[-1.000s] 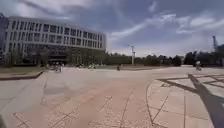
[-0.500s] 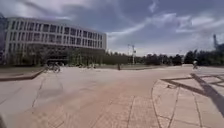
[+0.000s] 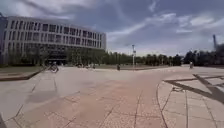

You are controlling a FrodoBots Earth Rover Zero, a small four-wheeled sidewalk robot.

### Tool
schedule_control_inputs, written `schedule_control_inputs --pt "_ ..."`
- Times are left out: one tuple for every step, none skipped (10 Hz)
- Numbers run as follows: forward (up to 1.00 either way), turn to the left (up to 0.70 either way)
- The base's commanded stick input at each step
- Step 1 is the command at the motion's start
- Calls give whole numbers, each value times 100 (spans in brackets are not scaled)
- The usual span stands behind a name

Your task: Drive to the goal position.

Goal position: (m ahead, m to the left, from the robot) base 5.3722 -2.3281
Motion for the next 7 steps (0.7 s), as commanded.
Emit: schedule_control_inputs --pt "60 3" --pt "60 6" --pt "60 15" --pt "60 15" --pt "60 15" --pt "60 15" --pt "60 15"
